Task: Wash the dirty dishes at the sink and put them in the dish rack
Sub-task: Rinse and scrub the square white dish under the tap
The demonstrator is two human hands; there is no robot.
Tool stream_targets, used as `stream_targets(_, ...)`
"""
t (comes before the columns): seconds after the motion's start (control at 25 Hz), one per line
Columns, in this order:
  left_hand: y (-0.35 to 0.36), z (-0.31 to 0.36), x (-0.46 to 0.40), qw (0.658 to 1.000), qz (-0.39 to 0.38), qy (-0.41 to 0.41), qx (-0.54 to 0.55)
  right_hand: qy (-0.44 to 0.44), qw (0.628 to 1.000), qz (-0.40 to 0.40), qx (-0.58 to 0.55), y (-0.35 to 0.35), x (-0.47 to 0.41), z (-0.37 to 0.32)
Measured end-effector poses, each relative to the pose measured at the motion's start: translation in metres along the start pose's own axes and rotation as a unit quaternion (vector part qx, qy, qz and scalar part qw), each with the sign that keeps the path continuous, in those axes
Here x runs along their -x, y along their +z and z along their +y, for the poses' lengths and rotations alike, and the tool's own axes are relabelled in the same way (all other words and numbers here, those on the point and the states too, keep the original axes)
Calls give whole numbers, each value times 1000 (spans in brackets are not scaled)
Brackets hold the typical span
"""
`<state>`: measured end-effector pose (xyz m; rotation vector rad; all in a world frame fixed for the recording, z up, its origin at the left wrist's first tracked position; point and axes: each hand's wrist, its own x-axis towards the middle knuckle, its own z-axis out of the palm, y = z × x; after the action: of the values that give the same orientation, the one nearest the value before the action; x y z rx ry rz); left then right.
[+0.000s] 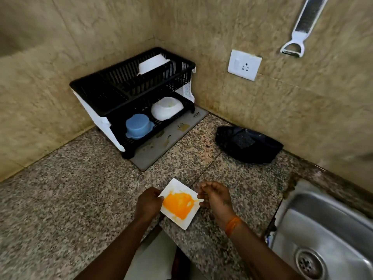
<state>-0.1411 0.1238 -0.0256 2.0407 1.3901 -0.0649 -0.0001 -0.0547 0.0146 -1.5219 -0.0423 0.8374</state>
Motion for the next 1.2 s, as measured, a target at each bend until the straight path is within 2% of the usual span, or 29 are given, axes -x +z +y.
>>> stream_targets(0.16, 9, 2, -9, 993, -31, -35, 110, 7, 999, 19, -42, -9, 7, 0)
stream_targets(0.36, 16, 40, 1, 959, -116, -48, 253, 3, 990, 81, -114, -34, 24, -13)
stream_targets(0.56, 38, 125, 13, 914, -254, -25, 316, -45, 963, 215, -158, -93, 44, -36)
stream_targets(0.68, 58, 183, 41, 870, -360, 5, 337, -81, 926, 318, -188, -143, 65, -46)
stream_targets(0.8, 90, 231, 73, 838, -431, 28, 332, -118, 883, 412, -191, -204, 94, -49)
stream_targets(1.0, 150, 287, 136, 823, -472, 54, 310, -170, 820, 533, -123, -333, 118, -63)
stream_targets(1.08, 170, 302, 158, 818, -476, 60, 317, -198, 789, 580, -32, -380, 119, -73)
stream_targets(1.2, 198, 322, 183, 801, -487, 73, 340, -187, 788, 579, 99, -430, 115, -101)
